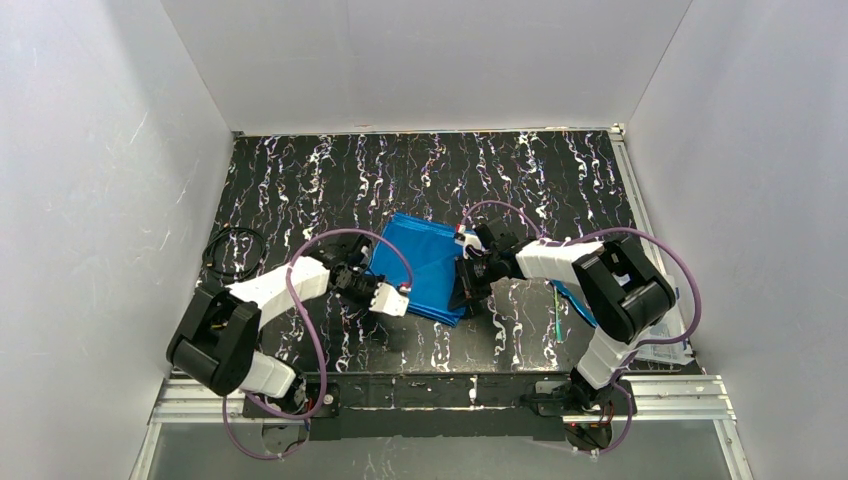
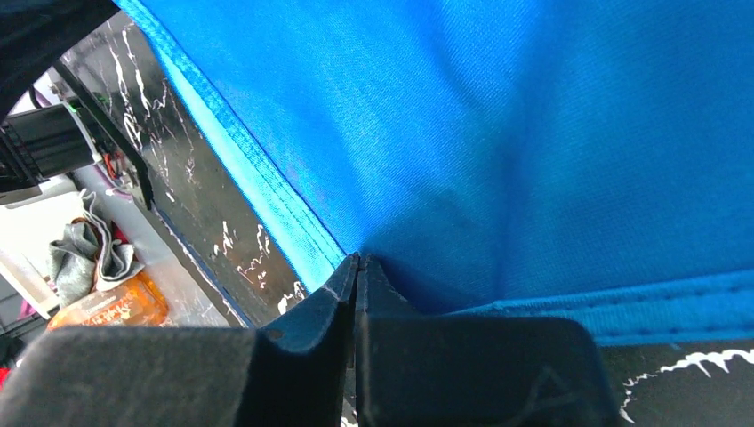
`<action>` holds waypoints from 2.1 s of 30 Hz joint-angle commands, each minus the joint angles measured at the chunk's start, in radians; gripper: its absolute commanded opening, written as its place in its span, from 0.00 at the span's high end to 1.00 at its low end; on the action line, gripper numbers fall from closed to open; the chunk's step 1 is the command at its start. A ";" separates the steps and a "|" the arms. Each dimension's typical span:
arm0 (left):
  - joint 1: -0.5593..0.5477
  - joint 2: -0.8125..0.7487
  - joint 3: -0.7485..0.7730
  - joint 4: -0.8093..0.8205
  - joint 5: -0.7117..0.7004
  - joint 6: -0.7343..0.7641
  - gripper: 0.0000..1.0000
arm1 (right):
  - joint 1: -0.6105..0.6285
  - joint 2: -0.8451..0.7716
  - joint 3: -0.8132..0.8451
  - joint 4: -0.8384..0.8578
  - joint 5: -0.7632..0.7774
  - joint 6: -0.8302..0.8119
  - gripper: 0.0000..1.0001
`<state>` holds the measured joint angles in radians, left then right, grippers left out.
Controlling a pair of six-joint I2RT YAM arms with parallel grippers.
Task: Fold the napkin into a case and place the utensils inside
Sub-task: Smooth out the upper triangle-folded napkin at the center of the board.
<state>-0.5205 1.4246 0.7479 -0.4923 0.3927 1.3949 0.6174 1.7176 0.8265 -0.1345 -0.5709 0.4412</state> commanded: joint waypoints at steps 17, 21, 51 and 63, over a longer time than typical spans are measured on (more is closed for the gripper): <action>0.005 -0.324 -0.196 0.147 -0.014 -0.157 0.80 | 0.168 0.215 0.364 0.149 -0.041 0.210 0.92; 0.005 -0.366 -0.236 0.162 -0.007 -0.128 0.79 | 0.214 0.300 0.402 0.191 -0.044 0.240 0.92; 0.086 -0.165 -0.192 0.265 0.024 0.068 0.57 | 0.229 0.349 0.316 0.275 -0.038 0.264 0.95; 0.086 -0.140 -0.188 0.203 0.022 0.156 0.90 | 0.220 0.322 0.293 0.312 -0.066 0.303 0.96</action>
<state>-0.4400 1.2762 0.5369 -0.2409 0.3935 1.5108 0.8448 2.0636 1.1416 0.1616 -0.6254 0.7311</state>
